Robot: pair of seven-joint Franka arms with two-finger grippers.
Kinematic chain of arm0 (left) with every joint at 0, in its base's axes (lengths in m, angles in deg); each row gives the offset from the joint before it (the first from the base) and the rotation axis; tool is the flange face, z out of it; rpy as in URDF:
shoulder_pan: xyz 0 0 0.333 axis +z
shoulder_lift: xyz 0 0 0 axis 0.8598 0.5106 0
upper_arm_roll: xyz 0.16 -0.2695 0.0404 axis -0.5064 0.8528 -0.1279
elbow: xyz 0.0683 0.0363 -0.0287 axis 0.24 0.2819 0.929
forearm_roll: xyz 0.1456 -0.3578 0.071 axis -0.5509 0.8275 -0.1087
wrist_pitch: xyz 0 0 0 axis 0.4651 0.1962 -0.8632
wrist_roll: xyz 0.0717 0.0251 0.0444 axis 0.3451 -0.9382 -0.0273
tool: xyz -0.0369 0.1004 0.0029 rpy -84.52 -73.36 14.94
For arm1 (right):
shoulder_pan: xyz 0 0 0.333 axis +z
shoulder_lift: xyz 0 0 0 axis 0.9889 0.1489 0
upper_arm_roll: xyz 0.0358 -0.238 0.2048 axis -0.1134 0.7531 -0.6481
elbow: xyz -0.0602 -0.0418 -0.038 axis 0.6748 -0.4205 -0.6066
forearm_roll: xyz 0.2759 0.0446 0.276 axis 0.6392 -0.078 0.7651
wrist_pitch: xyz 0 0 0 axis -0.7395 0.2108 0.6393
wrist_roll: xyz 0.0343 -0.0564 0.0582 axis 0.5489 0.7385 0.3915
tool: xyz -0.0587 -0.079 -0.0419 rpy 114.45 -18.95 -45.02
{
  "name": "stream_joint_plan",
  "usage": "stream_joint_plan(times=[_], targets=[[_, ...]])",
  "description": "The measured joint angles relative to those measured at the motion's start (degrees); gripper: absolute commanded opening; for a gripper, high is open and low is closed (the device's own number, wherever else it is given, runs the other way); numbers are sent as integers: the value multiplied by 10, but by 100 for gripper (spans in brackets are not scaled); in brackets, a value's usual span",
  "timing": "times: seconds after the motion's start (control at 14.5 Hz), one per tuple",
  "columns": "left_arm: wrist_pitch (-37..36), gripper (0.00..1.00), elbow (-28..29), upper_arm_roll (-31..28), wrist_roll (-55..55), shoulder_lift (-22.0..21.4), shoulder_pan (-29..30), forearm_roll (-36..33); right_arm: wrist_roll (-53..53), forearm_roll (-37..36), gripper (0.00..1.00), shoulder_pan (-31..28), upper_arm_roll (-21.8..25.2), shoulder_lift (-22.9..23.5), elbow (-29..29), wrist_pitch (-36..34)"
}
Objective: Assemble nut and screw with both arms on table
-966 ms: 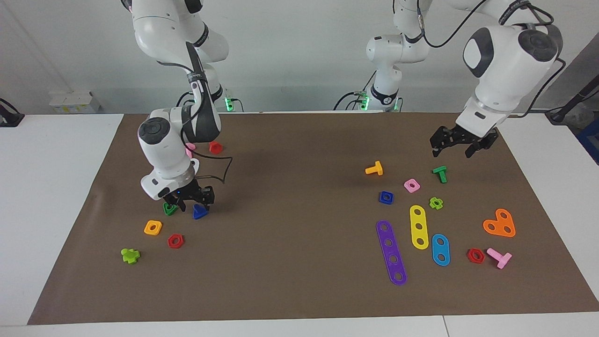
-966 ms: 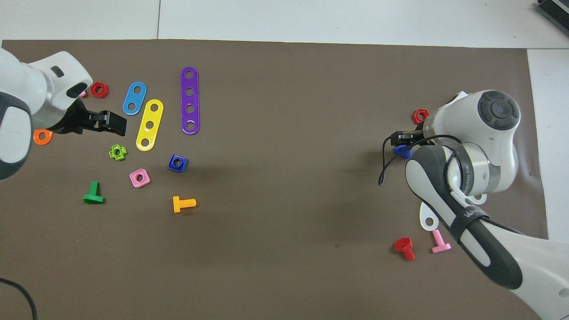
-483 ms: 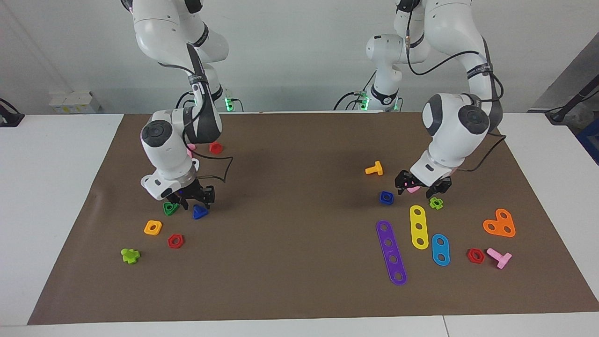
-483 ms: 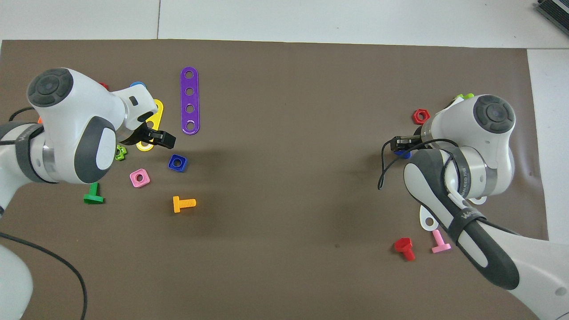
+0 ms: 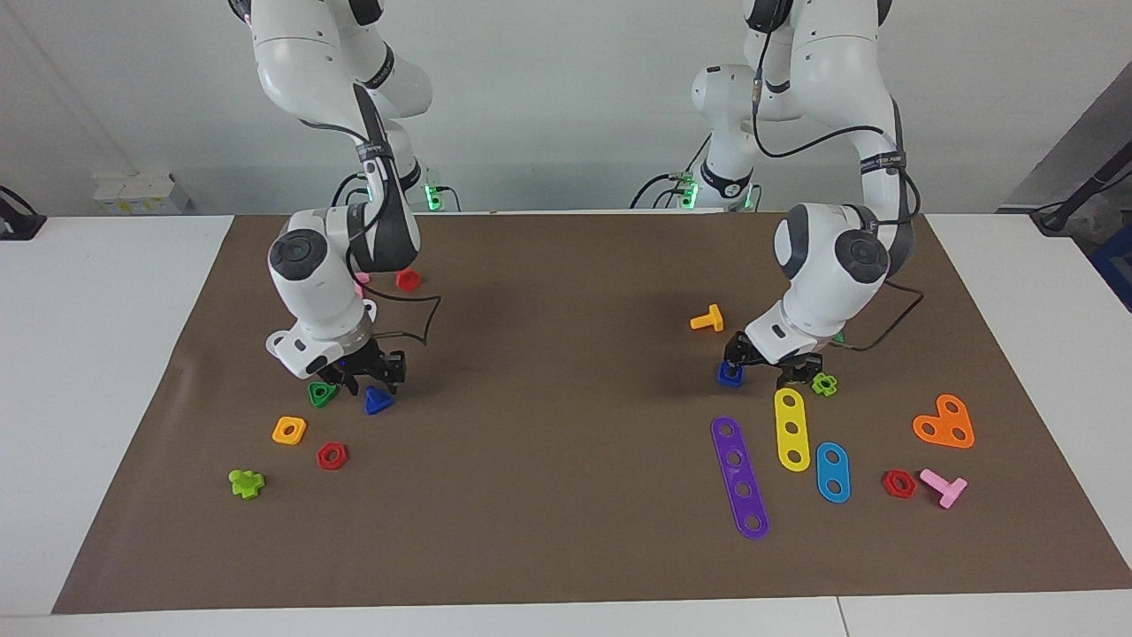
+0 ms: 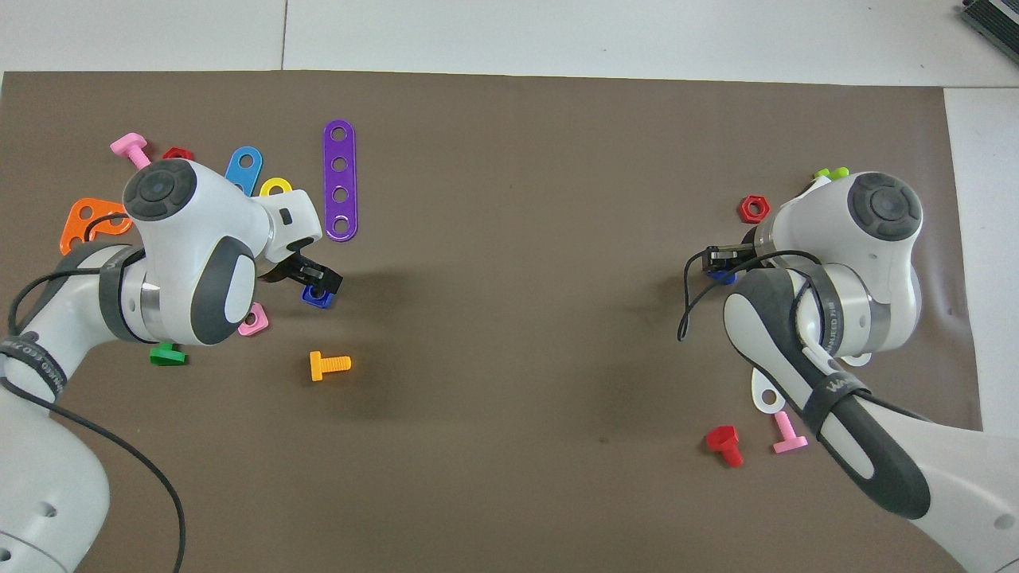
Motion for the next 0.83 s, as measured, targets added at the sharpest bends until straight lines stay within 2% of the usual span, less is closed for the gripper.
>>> stream_joint_plan(times=[0.14,0.28,0.34,0.41,0.48,0.55,0.83], targets=[[0,85,7,0,0,0,-8,0,0,0,59,0,0,0,0,12],[1,82,12,0,-6,0,-11,0,0,0,47,0,0,0,0,13],[1,81,14,0,-13,0,-11,0,0,0,46,0,0,0,1,13],[1,81,15,-1,-20,0,-11,0,0,0,32,0,0,0,1,13],[2,80,17,-1,-29,0,-11,0,0,0,12,0,0,0,2,13],[2,79,18,-1,-37,0,-11,0,0,0,0,0,0,0,4,13],[6,75,26,-1,-61,-1,-11,0,0,0,0,0,0,-2,11,14]])
